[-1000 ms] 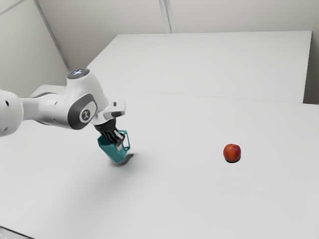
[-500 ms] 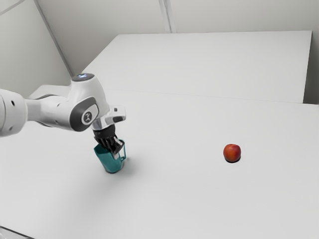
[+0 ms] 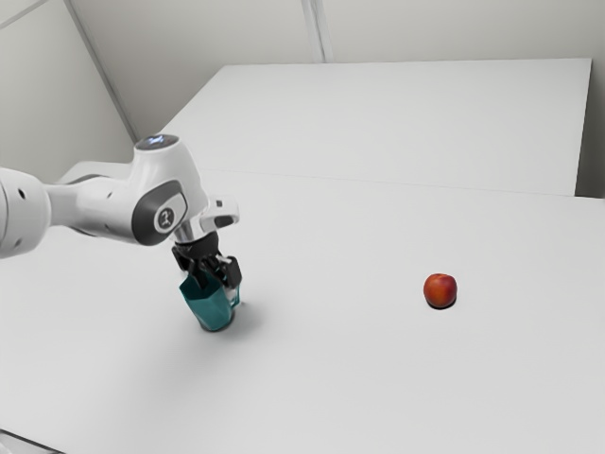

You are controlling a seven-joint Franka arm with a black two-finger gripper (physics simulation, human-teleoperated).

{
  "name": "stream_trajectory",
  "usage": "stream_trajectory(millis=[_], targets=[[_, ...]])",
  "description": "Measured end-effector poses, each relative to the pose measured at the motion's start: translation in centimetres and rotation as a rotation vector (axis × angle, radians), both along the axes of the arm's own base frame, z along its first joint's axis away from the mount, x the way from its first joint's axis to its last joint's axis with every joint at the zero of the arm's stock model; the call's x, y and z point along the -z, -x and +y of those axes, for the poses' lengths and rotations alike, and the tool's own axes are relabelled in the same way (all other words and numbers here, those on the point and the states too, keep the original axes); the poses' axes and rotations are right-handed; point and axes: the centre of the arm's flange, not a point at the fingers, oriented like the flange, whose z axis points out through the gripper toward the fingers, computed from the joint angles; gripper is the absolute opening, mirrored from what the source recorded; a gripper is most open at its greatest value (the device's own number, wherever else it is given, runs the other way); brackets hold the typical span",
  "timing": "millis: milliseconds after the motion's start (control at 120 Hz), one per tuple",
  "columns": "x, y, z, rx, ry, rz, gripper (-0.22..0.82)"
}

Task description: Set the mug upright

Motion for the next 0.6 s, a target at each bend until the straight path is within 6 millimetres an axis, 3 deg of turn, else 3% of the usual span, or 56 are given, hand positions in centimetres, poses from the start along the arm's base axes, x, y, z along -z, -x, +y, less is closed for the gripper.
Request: stream_trajectory(millis=[267,442,600], targets=[[-3.2,-0.6,0.2,0.002,0.008,-0.051,0.55],[-10.0,-3.6,0.4,0.005,-0.007,-0.138,0.58],[-15.3,-4.9,1.1,0.01,-0.04,-0.181,0.59]])
